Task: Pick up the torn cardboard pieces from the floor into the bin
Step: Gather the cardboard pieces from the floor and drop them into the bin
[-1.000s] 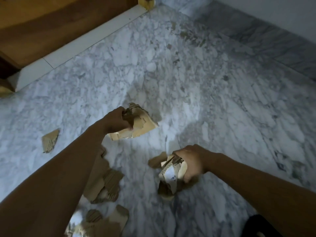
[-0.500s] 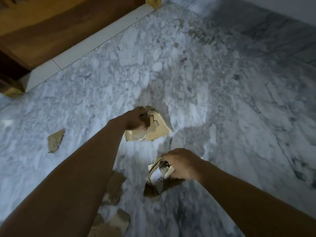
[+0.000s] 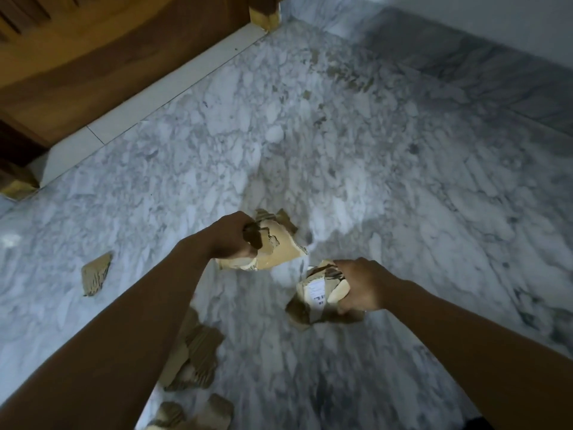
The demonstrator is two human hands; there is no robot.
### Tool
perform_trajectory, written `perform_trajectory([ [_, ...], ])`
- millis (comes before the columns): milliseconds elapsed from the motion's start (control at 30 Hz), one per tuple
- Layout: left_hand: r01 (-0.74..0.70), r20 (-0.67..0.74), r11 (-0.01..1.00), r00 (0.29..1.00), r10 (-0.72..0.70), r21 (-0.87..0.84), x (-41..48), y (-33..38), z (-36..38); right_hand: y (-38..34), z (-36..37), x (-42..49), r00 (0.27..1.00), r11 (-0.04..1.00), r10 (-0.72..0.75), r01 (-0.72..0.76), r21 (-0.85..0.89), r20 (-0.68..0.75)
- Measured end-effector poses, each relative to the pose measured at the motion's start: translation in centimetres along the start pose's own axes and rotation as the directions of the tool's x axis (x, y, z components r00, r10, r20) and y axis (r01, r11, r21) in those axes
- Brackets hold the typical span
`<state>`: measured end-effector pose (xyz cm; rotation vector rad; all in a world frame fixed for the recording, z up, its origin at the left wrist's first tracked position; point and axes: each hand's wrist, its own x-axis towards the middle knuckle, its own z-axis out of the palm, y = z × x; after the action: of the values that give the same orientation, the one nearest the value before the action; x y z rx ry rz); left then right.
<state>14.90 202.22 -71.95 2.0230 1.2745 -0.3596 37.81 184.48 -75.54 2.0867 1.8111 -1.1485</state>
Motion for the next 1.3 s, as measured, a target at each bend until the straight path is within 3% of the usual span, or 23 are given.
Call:
perform_trajectory([
  [100,-0.035,0.08,0.998,0.996,0.039,-0.05,1.6,0.9,0.3,0.5,-1.0,-0.1,0.999,0.999,0.033,-0.033,0.006,-0.007],
  [233,-0.026,0.219,1.0,0.976,0.022,0.014,4.3,2.2,1.8,0.9,-0.4,0.3,0.997,0.997,0.076,-0.076,-0.003,-0.01],
  [467,-0.076,0.099,0.993,0.992,0.084,-0.089,4.4,2.5,3.5,1.3,-0.1,0.5,0.997,0.997,0.071,-0.071,-0.009,-0.037],
  [600,0.037,0.055,0.969,0.998,-0.024,-0.245,3.3,2.3,4.2,1.2,0.3,0.3,0.995,0.997,0.078,-0.078,0.003,-0.067],
  [767,0.083,0.005,0.902,0.996,-0.09,-0.424,0.6,2.6,4.3,2.6,1.5,-1.8,0.978,0.963,0.179,-0.151,0.223,-0.109],
  [833,0.075,-0.003,0.873,0.996,-0.087,-0.481,-0.3,2.8,4.4,3.5,1.8,-3.3,0.965,0.879,0.234,-0.159,0.449,-0.116],
  [900,0.053,-0.005,0.848,0.998,-0.065,-0.527,-0.7,3.4,4.4,4.2,0.7,-4.5,0.952,0.691,0.284,-0.125,0.712,-0.109],
  [1000,0.005,0.012,0.79,1.0,0.003,-0.613,-0.7,5.9,3.6,4.5,-2.8,-5.7,0.956,0.443,0.288,-0.076,0.893,-0.061],
  [1100,-0.058,0.05,0.763,0.992,0.117,-0.644,-0.9,11.0,2.0,4.1,-6.1,-8.0,0.962,0.198,0.249,0.059,0.978,-0.109],
  [1200,-0.116,0.088,0.73,0.968,0.236,-0.674,-1.3,16.7,0.7,3.9,-8.5,-10.2,0.931,0.057,0.314,0.179,0.982,-0.188],
  [1300,-0.205,0.128,0.702,0.912,0.391,-0.682,-2.6,23.3,0.3,5.5,-10.0,-14.1,0.851,-0.039,0.465,0.293,0.955,-0.242],
])
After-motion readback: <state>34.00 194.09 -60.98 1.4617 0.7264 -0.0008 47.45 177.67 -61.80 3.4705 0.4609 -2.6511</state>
